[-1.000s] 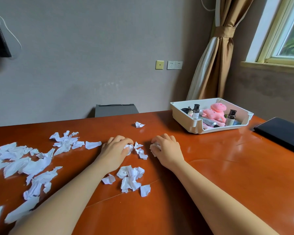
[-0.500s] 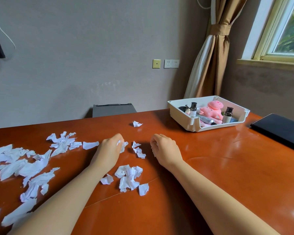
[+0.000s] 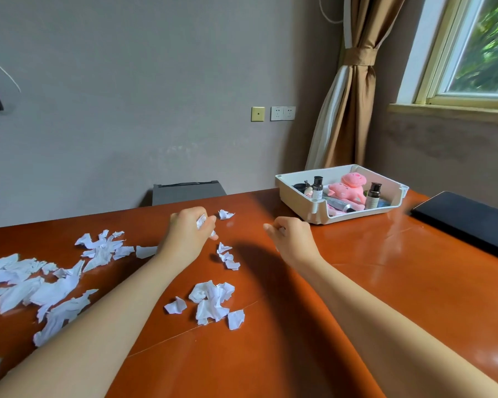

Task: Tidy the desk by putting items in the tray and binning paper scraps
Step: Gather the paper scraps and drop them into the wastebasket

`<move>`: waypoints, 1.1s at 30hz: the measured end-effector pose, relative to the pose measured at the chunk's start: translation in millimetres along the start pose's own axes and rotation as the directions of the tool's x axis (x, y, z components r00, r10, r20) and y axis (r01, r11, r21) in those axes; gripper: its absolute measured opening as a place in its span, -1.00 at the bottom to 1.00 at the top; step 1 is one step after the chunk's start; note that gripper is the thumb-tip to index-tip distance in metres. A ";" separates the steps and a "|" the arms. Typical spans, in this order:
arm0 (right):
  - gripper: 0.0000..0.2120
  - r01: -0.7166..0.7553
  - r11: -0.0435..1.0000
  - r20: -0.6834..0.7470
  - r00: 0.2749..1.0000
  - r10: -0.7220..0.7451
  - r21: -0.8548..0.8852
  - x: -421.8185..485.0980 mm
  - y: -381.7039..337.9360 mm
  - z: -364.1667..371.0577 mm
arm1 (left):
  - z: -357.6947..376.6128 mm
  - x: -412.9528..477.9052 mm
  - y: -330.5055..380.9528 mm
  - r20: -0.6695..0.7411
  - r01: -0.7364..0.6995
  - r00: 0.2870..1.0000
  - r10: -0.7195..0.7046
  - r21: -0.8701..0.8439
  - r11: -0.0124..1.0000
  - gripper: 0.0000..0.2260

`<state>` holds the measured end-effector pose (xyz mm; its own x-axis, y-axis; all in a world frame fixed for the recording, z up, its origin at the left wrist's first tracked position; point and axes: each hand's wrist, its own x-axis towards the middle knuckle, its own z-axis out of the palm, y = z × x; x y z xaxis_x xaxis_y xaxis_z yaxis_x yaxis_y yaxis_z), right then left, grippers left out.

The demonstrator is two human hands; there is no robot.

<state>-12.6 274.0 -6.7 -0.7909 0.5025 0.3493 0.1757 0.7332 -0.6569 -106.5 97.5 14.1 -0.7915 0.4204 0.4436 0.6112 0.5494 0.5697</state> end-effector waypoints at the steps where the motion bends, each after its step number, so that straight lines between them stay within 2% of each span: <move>1: -0.65 -0.001 1.000 -0.010 1.000 0.001 0.006 0.1 0.5 -7.7 | -0.4 -0.7 6.3 0.011 -0.005 1.000 0.006 -0.032 0.999 -0.75; 6: -0.67 -0.041 0.999 0.007 0.999 0.041 -0.003 -8.8 8.3 -45.6 | 1.2 -9.1 47.0 0.053 -0.030 0.998 0.038 -0.148 0.989 -0.74; 9: -0.67 -0.036 0.999 -0.016 0.999 0.036 0.016 -17.8 16.7 -74.3 | 7.4 -17.0 77.7 0.151 -0.041 0.986 0.075 -0.215 0.976 -0.80; 12: -0.59 -0.012 0.998 -0.048 0.999 0.009 -0.061 -31.4 25.0 -109.2 | 14.9 -26.9 109.9 0.229 -0.104 0.961 0.154 -0.218 0.970 -0.88; 16: -0.57 -0.001 0.991 -0.076 0.997 -0.009 -0.133 -54.7 37.0 -157.3 | 28.2 -43.5 156.5 0.359 -0.147 0.903 0.237 -0.259 0.955 -0.65; 21: -0.58 -0.071 0.976 -0.084 0.995 0.055 -0.207 -93.5 54.2 -215.8 | 62.7 -65.6 211.2 0.495 -0.074 0.814 0.305 -0.433 0.899 -0.58; 24: -0.54 -0.110 0.975 -0.093 0.991 0.093 -0.193 -124.9 68.3 -247.8 | 86.1 -84.5 247.4 0.512 -0.080 0.781 0.358 -0.487 0.870 -0.56; 28: -0.53 -0.156 0.956 -0.137 0.983 0.124 -0.250 -166.1 99.2 -282.5 | 120.1 -117.6 295.0 0.484 -0.195 0.751 0.449 -0.487 0.852 -0.53; 33: -0.53 -0.265 0.938 -0.225 0.950 0.215 -0.224 -212.6 152.1 -313.5 | 169.7 -164.2 345.3 0.506 -0.277 0.657 0.559 -0.527 0.803 -0.52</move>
<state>366.0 422.3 28.7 -0.5818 0.7385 0.3409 0.5058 0.6567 -0.5594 233.8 340.7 20.6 -0.1807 0.9487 0.2595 0.7125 -0.0556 0.6995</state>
